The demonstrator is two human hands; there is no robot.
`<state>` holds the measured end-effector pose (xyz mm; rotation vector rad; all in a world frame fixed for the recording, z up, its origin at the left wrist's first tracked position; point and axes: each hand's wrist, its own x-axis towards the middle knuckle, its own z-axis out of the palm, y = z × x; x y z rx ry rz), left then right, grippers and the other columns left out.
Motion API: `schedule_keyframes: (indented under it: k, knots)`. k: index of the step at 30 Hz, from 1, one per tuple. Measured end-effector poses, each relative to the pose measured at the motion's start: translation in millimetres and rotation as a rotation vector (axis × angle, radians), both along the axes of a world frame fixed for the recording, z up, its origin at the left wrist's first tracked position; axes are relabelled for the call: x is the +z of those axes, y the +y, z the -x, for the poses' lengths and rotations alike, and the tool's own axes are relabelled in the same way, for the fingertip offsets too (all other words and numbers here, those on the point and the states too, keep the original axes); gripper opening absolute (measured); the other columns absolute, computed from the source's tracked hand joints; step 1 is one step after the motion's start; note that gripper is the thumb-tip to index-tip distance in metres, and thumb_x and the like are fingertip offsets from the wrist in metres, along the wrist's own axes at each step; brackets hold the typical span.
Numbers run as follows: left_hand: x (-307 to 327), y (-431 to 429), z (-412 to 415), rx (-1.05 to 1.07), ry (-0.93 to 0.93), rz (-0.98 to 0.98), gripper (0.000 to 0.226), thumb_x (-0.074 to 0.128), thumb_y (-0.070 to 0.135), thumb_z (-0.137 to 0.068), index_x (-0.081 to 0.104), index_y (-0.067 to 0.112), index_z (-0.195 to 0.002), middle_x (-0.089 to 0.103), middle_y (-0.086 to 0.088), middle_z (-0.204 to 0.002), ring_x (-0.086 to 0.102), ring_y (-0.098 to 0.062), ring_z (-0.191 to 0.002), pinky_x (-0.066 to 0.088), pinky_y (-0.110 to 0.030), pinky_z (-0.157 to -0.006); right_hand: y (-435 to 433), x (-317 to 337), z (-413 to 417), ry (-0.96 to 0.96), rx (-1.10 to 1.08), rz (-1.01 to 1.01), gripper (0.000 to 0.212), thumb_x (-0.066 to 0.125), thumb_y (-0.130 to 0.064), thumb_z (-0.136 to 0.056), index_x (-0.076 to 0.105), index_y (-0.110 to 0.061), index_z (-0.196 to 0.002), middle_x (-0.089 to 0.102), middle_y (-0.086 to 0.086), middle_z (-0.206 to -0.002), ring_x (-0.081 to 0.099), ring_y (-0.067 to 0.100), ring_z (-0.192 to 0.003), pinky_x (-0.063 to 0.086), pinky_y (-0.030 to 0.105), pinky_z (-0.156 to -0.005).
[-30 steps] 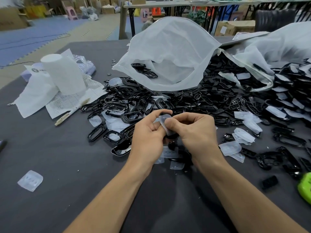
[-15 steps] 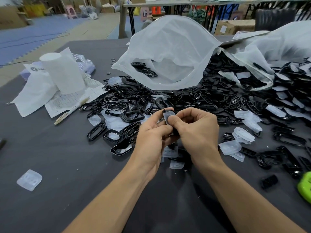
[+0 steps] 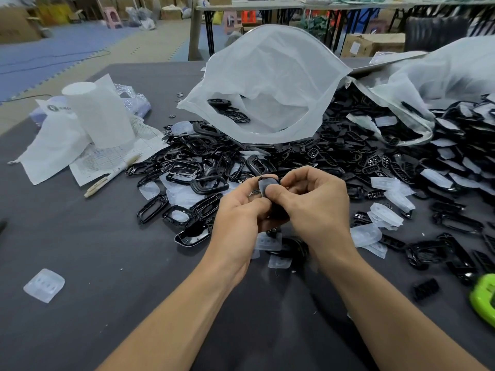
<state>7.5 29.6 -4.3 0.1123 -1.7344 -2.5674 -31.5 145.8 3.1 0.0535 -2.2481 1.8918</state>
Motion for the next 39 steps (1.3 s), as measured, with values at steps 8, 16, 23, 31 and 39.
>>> schedule_keyframes:
  k: [8, 16, 23, 31, 39]
  knots:
    - [-2, 1, 0, 0.022, 0.002, 0.026, 0.039, 0.050, -0.014, -0.092, 0.075, 0.013, -0.104, 0.079, -0.014, -0.097, 0.076, -0.025, -0.088, 0.063, -0.045, -0.081, 6, 0, 6, -0.063, 0.077, -0.039, 0.018, 0.090, -0.027, -0.066, 0.075, -0.028, -0.076, 0.063, -0.007, -0.057, 0.057, 0.010, -0.055, 0.055, 0.043, -0.065]
    - [-2, 0, 0, -0.018, 0.032, 0.086, 0.041, 0.049, -0.021, -0.091, 0.066, 0.006, -0.116, 0.078, -0.016, -0.094, 0.074, -0.022, -0.081, 0.062, -0.032, -0.071, 10, -1, 5, 0.041, 0.060, -0.163, 0.019, 0.089, -0.035, -0.068, 0.073, -0.033, -0.078, 0.060, -0.008, -0.053, 0.050, 0.005, -0.048, 0.043, 0.022, -0.049]
    - [-1, -1, -3, 0.029, 0.050, 0.169, 0.045, 0.053, -0.023, -0.084, 0.067, 0.009, -0.112, 0.075, -0.024, -0.087, 0.069, -0.030, -0.076, 0.059, -0.058, -0.087, 10, -2, 7, -0.033, 0.153, -0.050, 0.019, 0.085, -0.038, -0.061, 0.074, -0.028, -0.073, 0.056, -0.007, -0.055, 0.049, 0.011, -0.053, 0.043, 0.034, -0.055]
    - [-3, -2, 2, 0.149, -0.031, 0.095, 0.037, 0.058, -0.023, -0.082, 0.066, 0.007, -0.102, 0.065, -0.003, -0.068, 0.065, -0.024, -0.070, 0.060, -0.041, -0.072, 14, 0, 4, -0.022, 0.127, -0.072, 0.018, 0.081, -0.043, -0.072, 0.076, -0.027, -0.078, 0.072, -0.007, -0.068, 0.061, 0.005, -0.060, 0.050, 0.033, -0.064]
    - [3, -5, 0, 0.157, -0.037, 0.153, 0.032, 0.060, -0.019, -0.083, 0.071, 0.006, -0.100, 0.068, -0.009, -0.071, 0.067, -0.020, -0.066, 0.059, -0.031, -0.059, 7, -1, 1, -0.062, 0.231, -0.079, 0.014, 0.079, -0.016, -0.085, 0.076, -0.022, -0.073, 0.075, -0.001, -0.067, 0.071, 0.018, -0.061, 0.059, 0.040, -0.063]
